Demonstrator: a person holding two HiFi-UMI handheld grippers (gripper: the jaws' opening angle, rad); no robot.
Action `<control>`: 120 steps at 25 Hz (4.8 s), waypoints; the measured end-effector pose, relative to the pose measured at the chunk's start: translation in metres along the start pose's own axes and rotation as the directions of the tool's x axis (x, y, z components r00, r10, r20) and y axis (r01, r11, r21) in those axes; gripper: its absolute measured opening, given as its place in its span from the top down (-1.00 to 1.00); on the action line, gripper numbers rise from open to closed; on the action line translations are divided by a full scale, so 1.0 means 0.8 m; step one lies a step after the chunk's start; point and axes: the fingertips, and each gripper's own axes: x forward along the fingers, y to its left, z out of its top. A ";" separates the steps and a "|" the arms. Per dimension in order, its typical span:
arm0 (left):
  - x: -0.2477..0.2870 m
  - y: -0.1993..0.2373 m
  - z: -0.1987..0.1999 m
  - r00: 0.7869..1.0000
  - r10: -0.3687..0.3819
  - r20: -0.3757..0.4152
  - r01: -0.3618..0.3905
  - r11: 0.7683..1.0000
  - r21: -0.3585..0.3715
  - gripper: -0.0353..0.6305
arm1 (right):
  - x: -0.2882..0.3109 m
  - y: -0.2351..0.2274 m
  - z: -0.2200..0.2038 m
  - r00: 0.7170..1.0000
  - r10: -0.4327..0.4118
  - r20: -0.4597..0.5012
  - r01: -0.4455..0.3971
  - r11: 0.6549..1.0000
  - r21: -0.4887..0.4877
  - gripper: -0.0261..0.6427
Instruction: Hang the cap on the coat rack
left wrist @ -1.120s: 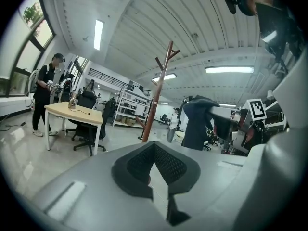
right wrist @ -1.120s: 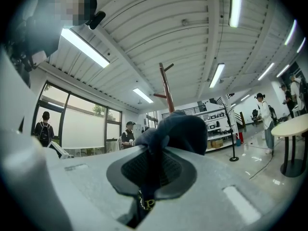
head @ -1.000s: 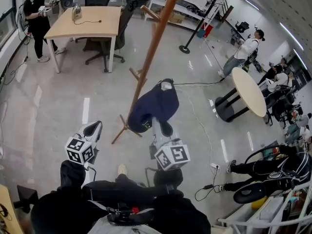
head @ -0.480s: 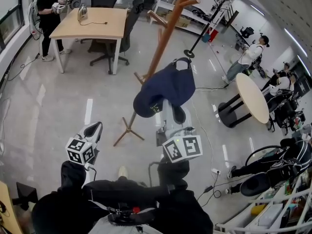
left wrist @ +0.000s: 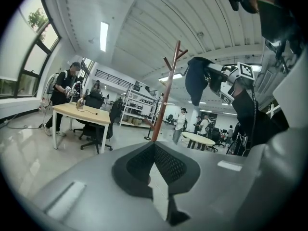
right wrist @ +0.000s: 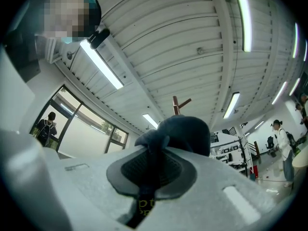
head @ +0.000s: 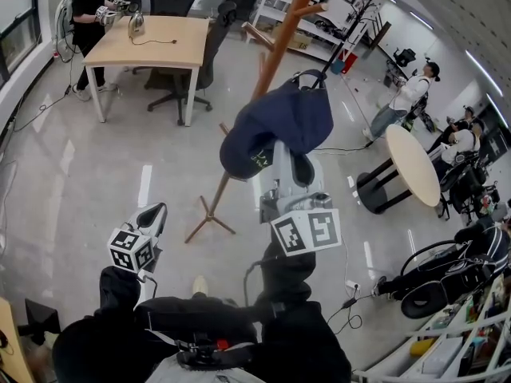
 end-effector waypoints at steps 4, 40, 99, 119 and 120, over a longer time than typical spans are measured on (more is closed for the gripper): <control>0.006 0.000 0.006 1.000 0.006 0.006 -0.006 1.000 -0.004 0.88 | 0.018 -0.005 0.022 0.999 0.017 0.040 -0.016 1.000 -0.025 0.88; 0.017 0.036 0.012 0.994 0.100 0.041 -0.098 0.994 -0.040 0.88 | 0.114 -0.017 0.114 0.970 0.139 0.200 -0.117 0.986 -0.119 0.88; 0.033 0.059 -0.006 0.989 0.149 -0.017 -0.150 0.987 -0.052 0.88 | 0.148 -0.085 -0.008 0.993 0.054 0.105 -0.057 0.998 0.029 0.88; 0.013 0.061 -0.011 0.987 0.163 -0.013 -0.163 0.985 -0.054 0.88 | 0.144 -0.091 -0.033 0.998 0.008 0.058 -0.010 0.999 0.030 0.88; 0.013 0.061 -0.011 0.987 0.162 -0.012 -0.162 0.985 -0.056 0.88 | 0.144 -0.092 -0.034 0.998 0.005 0.055 -0.007 0.999 0.033 0.88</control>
